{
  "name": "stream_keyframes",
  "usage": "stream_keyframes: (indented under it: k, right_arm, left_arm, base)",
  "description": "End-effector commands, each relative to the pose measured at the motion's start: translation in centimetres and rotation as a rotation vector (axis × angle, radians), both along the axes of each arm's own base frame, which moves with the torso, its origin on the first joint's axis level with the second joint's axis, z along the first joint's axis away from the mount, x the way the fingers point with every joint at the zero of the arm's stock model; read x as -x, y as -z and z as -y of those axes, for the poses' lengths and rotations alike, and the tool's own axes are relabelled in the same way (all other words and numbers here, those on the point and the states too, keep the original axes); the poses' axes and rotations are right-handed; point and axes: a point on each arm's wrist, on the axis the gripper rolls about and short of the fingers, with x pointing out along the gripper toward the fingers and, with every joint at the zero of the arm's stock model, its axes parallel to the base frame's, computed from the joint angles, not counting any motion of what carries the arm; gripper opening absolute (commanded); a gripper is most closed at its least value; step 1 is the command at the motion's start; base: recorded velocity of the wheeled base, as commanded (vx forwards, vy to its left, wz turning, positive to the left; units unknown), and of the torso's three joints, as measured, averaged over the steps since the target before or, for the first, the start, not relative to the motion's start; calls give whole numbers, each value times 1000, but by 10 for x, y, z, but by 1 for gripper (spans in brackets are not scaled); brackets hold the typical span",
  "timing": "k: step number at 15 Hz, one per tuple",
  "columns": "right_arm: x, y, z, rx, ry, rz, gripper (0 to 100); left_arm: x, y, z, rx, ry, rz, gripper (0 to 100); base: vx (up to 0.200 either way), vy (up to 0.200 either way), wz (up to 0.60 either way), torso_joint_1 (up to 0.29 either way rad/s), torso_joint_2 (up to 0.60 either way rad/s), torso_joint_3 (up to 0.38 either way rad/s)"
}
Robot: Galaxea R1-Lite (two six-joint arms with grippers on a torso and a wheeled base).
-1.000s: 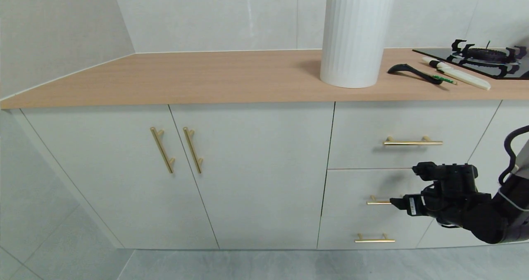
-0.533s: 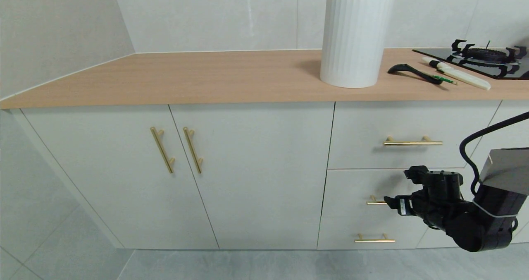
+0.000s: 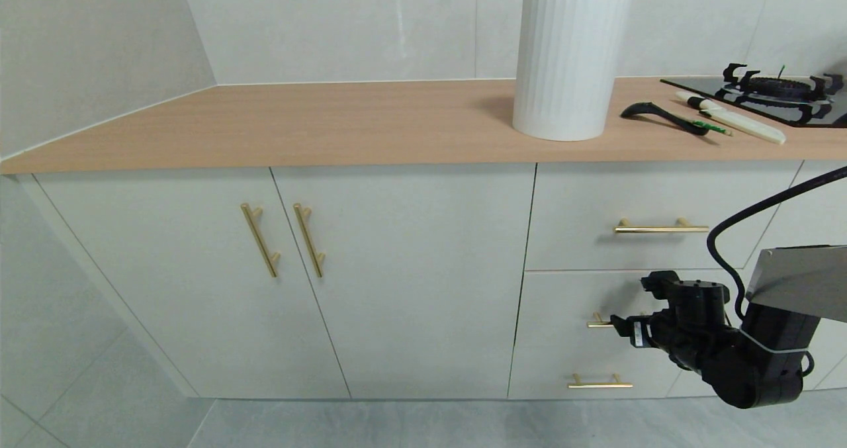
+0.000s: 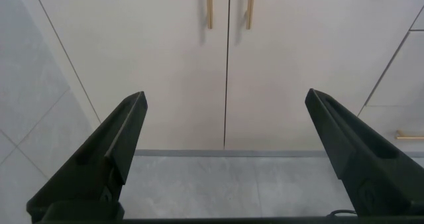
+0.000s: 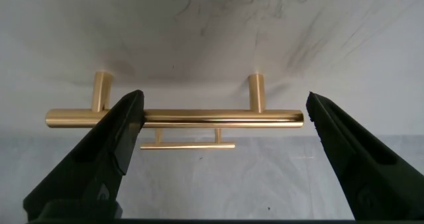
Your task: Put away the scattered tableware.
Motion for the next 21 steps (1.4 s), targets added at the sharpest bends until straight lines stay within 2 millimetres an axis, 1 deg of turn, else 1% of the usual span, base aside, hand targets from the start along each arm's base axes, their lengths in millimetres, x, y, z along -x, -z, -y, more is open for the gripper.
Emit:
stream_keyframes:
  k: [1,6,8,10,11,13,14,15,18,19,20,21]
  right_arm:
    - [1,5,0,5,2,-19,100]
    - [9,3,1,9,0,-36,100]
    - [11,-2,1,10,0,-31,100]
    - [17,-11,1,9,0,-25,100]
    - [21,-21,0,10,-6,-8,100]
    - [33,-61,-7,6,-33,60,100]
    - [39,-76,-9,3,-43,72,100]
    - [56,-114,-13,-11,-71,110,100]
    - [93,-180,-18,-39,-145,159,100]
    - [97,-197,-19,-47,-165,145,100]
    - [92,-212,-20,-61,-199,119,100]
    - [86,-217,-20,-71,-214,80,100]
  left_arm:
    - [0,0,0,0,0,-1,100]
    - [0,0,0,0,0,-1,100]
    - [0,0,0,0,0,-1,100]
    - [0,0,0,0,0,-1,100]
    - [0,0,0,0,0,-1,100]
    - [0,0,0,0,0,-1,100]
    - [0,0,0,0,0,-1,100]
    - [0,0,0,0,0,-1,100]
    - [0,0,0,0,0,-1,100]
    - [0,0,0,0,0,-1,100]
    - [0,0,0,0,0,-1,100]
    - [0,0,0,0,0,-1,100]
  base:
    - [0,0,0,0,0,0]
    - [0,0,0,0,0,0]
    - [0,0,0,0,0,0]
    - [0,0,0,0,0,0]
    - [0,0,0,0,0,0]
    - [0,0,0,0,0,0]
    - [0,0,0,0,0,0]
    - [0,0,0,0,0,0]
    - [0,0,0,0,0,0]
    - [0,0,0,0,0,0]
    - [0,0,0,0,0,0]
    - [0,0,0,0,0,0]
